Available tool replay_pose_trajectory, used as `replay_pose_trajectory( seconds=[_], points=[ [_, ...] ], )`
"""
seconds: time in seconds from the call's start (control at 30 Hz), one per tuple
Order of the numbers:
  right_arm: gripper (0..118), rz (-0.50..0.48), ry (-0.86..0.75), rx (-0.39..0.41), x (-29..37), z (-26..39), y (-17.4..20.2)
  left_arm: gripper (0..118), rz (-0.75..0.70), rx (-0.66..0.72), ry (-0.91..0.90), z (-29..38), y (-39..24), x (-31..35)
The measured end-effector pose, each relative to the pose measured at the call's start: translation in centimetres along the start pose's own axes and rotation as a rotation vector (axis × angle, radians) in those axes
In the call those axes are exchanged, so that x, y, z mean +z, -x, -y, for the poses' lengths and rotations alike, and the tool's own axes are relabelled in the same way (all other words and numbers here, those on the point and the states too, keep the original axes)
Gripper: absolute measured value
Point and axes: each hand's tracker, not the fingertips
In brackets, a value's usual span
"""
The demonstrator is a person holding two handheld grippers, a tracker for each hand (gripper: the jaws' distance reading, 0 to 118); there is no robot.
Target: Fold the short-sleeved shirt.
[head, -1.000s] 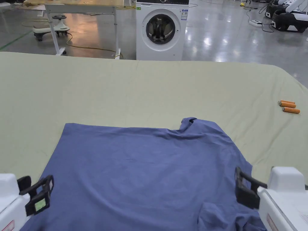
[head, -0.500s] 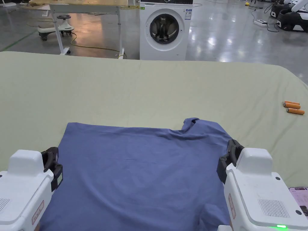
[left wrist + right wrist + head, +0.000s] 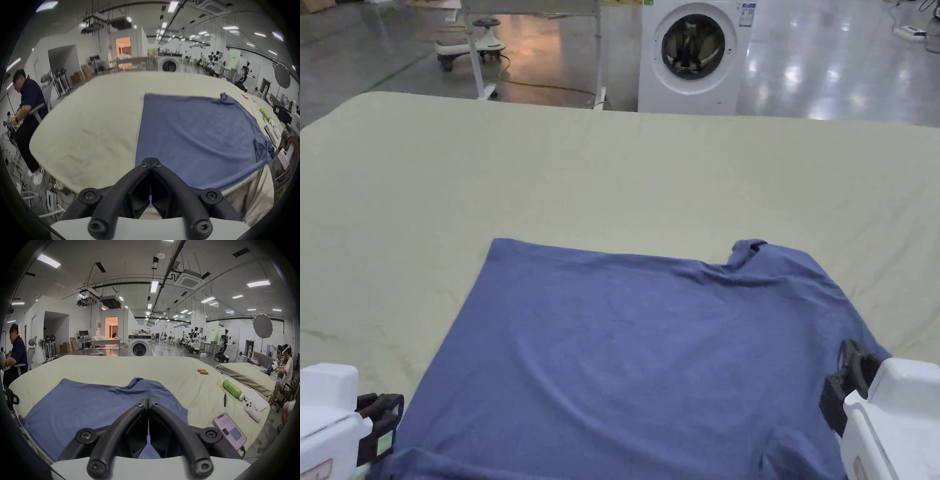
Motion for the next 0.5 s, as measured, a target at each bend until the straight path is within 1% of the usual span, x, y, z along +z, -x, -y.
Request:
replay_pose_trajectory(
  seconds=[0.03,0.07,0.1,0.17,0.2,0.3,0.37,0.43,0.5],
  points=[
    [0,-0.004,0.009,0.002,-0.1,0.2,0.0,0,0.020,0.020,0.046,0.3,0.4,-0.1],
    [0,-0.009,0.019,0.006,-0.2,0.4,0.1,4,0.024,0.051,0.069,0.7,0.8,-0.4],
    [0,-0.012,0.026,0.009,-0.2,0.5,0.1,14,0.037,0.071,0.097,1.0,1.1,-0.7],
    [0,-0.017,0.041,0.018,-0.2,0.8,0.2,58,0.036,0.096,0.143,1.4,1.3,-1.3],
    [0,-0.018,0.046,0.020,-0.2,0.9,0.2,64,0.026,0.106,0.173,1.6,1.3,-1.7],
    [0,-0.020,0.067,0.019,-0.3,1.2,0.1,64,0.007,0.131,0.253,2.2,1.1,-3.3],
    [0,-0.018,0.076,0.019,-0.3,1.5,0.0,61,-0.031,0.131,0.283,2.6,0.8,-4.6],
    [0,-0.016,0.089,0.026,-0.2,1.6,-0.2,60,-0.043,0.116,0.263,3.0,0.4,-4.9],
    [0,-0.012,0.098,0.036,0.1,1.8,-0.6,56,-0.061,0.103,0.262,2.8,-0.6,-4.7]
  ],
)
